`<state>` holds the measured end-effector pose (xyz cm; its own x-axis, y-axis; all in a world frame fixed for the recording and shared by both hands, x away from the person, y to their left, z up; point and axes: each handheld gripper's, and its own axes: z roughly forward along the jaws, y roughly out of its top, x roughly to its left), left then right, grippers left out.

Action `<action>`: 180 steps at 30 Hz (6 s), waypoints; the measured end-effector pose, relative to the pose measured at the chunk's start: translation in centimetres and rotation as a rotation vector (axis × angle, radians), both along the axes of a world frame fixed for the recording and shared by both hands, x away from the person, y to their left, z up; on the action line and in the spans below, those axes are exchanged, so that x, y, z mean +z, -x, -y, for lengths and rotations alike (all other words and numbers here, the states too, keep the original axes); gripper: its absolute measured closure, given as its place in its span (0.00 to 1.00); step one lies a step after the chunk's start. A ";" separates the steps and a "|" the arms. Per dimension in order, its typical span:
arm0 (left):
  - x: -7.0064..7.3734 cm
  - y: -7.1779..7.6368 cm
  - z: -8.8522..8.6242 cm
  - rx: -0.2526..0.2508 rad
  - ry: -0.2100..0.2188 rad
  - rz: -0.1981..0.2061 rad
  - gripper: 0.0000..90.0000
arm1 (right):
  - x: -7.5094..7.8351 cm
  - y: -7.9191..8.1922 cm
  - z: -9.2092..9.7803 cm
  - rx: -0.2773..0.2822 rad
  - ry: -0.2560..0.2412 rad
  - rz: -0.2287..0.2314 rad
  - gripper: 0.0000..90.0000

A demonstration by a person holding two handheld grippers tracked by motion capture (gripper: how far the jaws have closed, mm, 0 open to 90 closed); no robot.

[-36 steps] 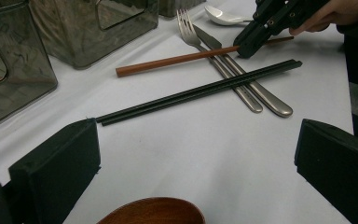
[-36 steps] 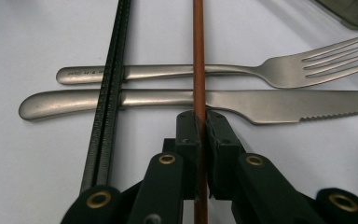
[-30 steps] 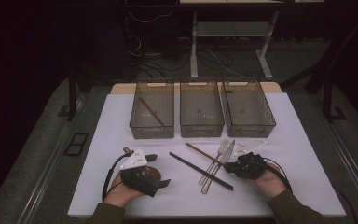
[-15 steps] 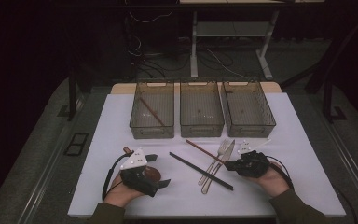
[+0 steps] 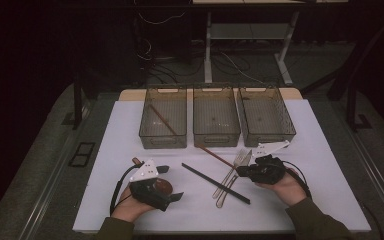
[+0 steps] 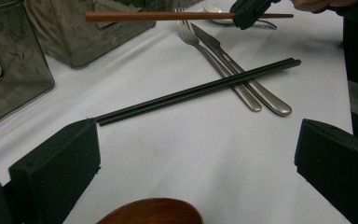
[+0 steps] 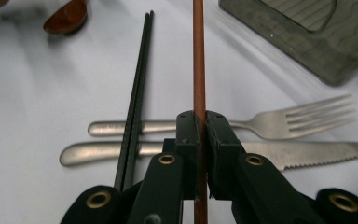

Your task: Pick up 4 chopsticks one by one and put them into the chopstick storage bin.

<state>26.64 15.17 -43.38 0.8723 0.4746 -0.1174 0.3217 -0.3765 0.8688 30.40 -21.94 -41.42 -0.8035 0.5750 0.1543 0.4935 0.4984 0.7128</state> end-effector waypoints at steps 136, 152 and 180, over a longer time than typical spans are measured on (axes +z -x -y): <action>0.4 0.1 -0.5 -0.004 0.059 0.001 0.00 | 6.6 -16.8 -20.1 -0.064 0.008 -0.025 0.53; 0.2 0.0 -0.3 -0.007 0.030 0.005 0.00 | 7.5 -13.1 -14.7 0.006 -0.063 0.045 0.41; 0.1 0.1 -0.2 0.012 0.025 -0.007 0.00 | 6.4 -7.4 -7.1 0.052 -0.114 0.074 0.36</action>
